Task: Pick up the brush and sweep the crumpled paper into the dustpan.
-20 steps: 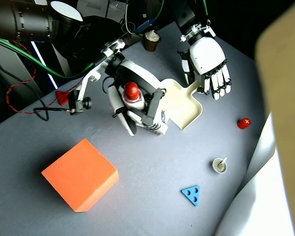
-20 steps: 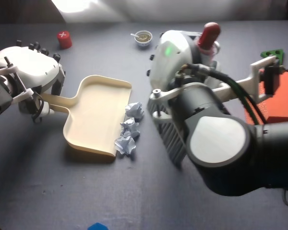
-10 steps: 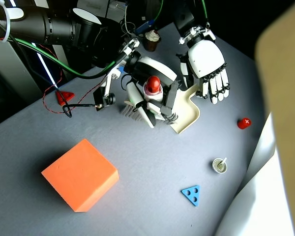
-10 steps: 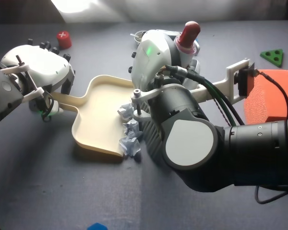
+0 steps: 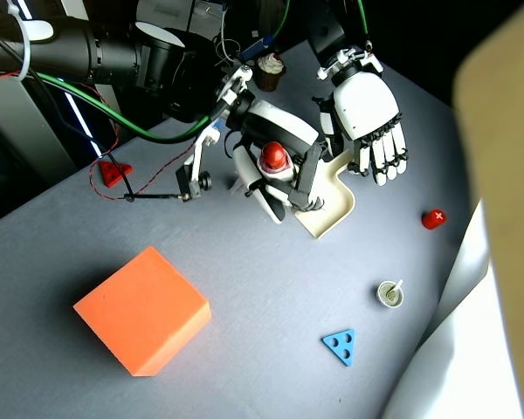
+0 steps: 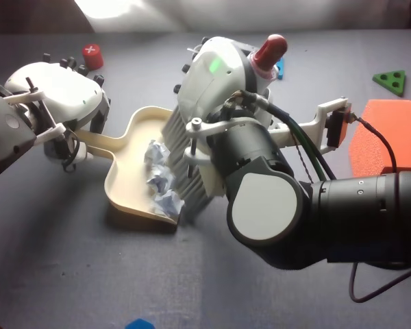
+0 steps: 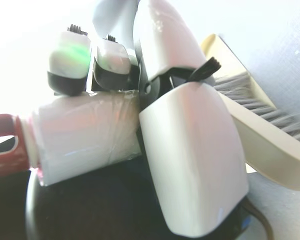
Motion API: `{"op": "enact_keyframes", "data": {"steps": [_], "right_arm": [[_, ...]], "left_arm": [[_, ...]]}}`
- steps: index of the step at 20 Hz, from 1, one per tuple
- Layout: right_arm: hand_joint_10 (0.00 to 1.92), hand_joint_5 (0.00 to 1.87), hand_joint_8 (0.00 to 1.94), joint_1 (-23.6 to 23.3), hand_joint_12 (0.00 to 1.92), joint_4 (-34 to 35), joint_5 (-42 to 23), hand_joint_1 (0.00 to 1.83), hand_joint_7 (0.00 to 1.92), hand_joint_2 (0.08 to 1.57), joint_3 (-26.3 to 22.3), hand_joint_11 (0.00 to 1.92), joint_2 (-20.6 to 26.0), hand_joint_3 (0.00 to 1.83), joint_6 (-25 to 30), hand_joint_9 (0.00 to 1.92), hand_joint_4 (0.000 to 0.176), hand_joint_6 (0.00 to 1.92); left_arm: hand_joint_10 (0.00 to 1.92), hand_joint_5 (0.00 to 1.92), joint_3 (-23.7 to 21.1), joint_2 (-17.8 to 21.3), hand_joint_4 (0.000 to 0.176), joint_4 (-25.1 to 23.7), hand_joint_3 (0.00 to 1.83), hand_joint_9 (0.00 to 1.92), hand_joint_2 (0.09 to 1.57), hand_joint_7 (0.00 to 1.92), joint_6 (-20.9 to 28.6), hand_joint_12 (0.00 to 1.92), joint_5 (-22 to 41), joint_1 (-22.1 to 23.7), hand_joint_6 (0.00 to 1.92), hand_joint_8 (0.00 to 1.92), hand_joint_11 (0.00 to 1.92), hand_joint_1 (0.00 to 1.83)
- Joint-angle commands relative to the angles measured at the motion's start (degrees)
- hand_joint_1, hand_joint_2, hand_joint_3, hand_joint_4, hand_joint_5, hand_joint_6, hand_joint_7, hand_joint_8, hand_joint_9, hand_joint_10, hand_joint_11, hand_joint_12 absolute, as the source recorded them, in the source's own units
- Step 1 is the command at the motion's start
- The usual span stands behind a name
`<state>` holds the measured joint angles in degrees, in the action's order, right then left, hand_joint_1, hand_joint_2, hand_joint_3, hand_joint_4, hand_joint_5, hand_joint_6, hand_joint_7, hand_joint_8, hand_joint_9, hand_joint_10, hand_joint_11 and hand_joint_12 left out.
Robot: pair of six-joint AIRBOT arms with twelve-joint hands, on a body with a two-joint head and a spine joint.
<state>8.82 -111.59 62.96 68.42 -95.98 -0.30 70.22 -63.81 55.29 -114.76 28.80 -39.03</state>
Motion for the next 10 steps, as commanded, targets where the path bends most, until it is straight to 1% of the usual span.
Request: {"op": "enact_keyframes", "data": {"steps": [1, 3, 4, 5, 6, 8, 9, 10], "right_arm": [[1.92, 0.86, 1.94, -0.2, 1.92, -6.6, 4.1, 1.55, 0.96, 1.20, 0.2, 1.33, 0.2, 0.00, 0.3, 1.19, 0.148, 1.92], [1.92, 0.87, 1.94, -0.2, 1.92, -7.2, 4.7, 1.54, 0.96, 1.20, 0.3, 1.34, 0.1, 0.00, 2.6, 1.19, 0.148, 1.92], [1.92, 0.88, 1.94, 0.0, 1.92, -7.2, 4.8, 1.54, 0.97, 1.20, 0.2, 1.34, 0.1, 0.00, 3.0, 1.20, 0.148, 1.92], [1.92, 0.86, 1.94, 0.0, 1.92, -7.4, 5.2, 1.54, 0.97, 1.20, 0.2, 1.35, 0.1, 0.00, 3.2, 1.21, 0.147, 1.92], [1.92, 0.86, 1.94, 0.0, 1.92, -7.9, 5.3, 1.54, 0.97, 1.20, 0.2, 1.35, 0.3, 0.00, 3.0, 1.21, 0.147, 1.92], [1.92, 0.85, 1.94, 0.0, 1.92, -7.8, 5.3, 1.54, 0.97, 1.20, -0.1, 1.35, 0.9, 0.00, -0.1, 1.20, 0.150, 1.92], [1.92, 0.85, 1.94, -0.1, 1.92, -7.4, 5.7, 1.54, 0.98, 1.20, -0.6, 1.36, 1.6, 0.00, -0.3, 1.21, 0.154, 1.92], [1.92, 0.85, 1.94, -0.3, 1.92, -6.5, 6.1, 1.54, 0.98, 1.20, -1.3, 1.36, 2.2, 0.00, -0.3, 1.21, 0.154, 1.92]], "left_arm": [[0.01, 0.89, 0.3, -0.2, 0.000, -2.0, 0.00, 0.39, 1.17, 0.47, -0.3, 0.23, 4.7, 0.7, 1.13, 0.01, 0.27, 1.06], [0.00, 0.87, 0.4, -0.3, 0.000, -2.1, 0.00, 0.37, 1.18, 0.46, -0.3, 0.21, 4.6, 0.7, 1.16, 0.00, 0.24, 1.06], [0.00, 0.88, 0.4, -0.2, 0.000, -2.2, 0.00, 0.37, 1.17, 0.46, -0.3, 0.21, 4.5, 0.7, 1.14, 0.00, 0.25, 1.06], [0.01, 0.91, 0.4, -0.2, 0.000, -2.2, 0.00, 0.40, 1.16, 0.47, -0.3, 0.21, 4.5, 0.7, 1.09, 0.00, 0.27, 1.09], [0.00, 0.91, 0.4, -0.1, 0.000, -2.2, 0.00, 0.38, 1.16, 0.45, -0.3, 0.21, 4.5, 0.7, 1.09, 0.00, 0.28, 1.09], [0.00, 0.89, 0.3, 0.0, 0.000, -2.2, 0.00, 0.36, 1.17, 0.43, -0.3, 0.20, 4.4, 0.7, 1.12, 0.00, 0.27, 1.07], [0.00, 0.89, 0.3, 0.1, 0.000, -2.2, 0.00, 0.37, 1.17, 0.44, -0.3, 0.20, 4.4, 0.7, 1.13, 0.00, 0.27, 1.07], [0.00, 0.89, 0.3, 0.1, 0.000, -2.2, 0.00, 0.37, 1.17, 0.44, -0.3, 0.20, 4.4, 0.7, 1.13, 0.00, 0.27, 1.07]]}}
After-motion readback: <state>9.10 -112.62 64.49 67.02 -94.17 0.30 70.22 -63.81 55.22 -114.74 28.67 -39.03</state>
